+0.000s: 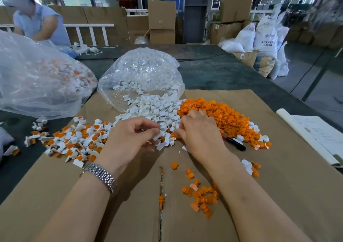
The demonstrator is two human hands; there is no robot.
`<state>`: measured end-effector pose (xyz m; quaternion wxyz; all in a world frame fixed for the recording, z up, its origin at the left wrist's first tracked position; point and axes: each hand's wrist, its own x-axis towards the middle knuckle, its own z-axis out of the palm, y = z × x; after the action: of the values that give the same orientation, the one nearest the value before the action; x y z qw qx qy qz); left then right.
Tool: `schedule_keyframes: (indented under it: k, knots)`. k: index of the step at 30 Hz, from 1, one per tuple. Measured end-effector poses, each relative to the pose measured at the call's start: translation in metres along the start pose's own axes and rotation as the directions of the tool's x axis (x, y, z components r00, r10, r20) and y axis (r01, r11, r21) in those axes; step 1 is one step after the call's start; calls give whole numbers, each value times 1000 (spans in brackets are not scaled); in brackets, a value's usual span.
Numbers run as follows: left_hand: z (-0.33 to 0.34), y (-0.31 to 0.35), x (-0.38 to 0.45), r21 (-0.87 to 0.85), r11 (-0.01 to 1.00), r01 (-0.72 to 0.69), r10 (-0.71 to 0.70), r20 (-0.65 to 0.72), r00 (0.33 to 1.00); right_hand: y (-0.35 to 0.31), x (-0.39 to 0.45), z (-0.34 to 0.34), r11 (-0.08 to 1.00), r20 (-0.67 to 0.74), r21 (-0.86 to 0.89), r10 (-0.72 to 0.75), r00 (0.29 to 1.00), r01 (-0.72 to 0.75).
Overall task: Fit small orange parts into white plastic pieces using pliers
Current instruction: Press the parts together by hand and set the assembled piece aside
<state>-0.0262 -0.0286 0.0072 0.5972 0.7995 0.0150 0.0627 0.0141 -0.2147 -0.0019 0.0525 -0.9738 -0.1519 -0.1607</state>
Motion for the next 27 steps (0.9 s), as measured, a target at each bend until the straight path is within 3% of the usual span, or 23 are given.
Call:
schedule_keyframes:
  k: [4, 8, 11, 16, 22, 27]
  knots:
    - [-2, -2, 2, -68, 997, 42, -41, 17, 999, -4, 1, -11, 943, -8, 326, 69, 998, -62]
    - [-3, -2, 4, -232, 966, 111, -95, 77, 992, -9, -4, -20, 773, -21, 633, 73, 997, -43]
    - [-5, -4, 6, -388, 898, 207, -149, 173, 974, -9, -6, -21, 591, 67, 798, 109, 992, -119]
    - [-6, -2, 7, -517, 827, 222, -139, 194, 971, -3, -7, -25, 400, 74, 912, 55, 996, -90]
    - [-6, 1, 4, -540, 814, 213, -101, 229, 968, -5, -9, -27, 348, -14, 937, 0, 1000, 13]
    - [-4, 5, 2, -556, 796, 237, -90, 279, 956, -2, -9, -28, 342, -8, 939, -45, 999, 23]
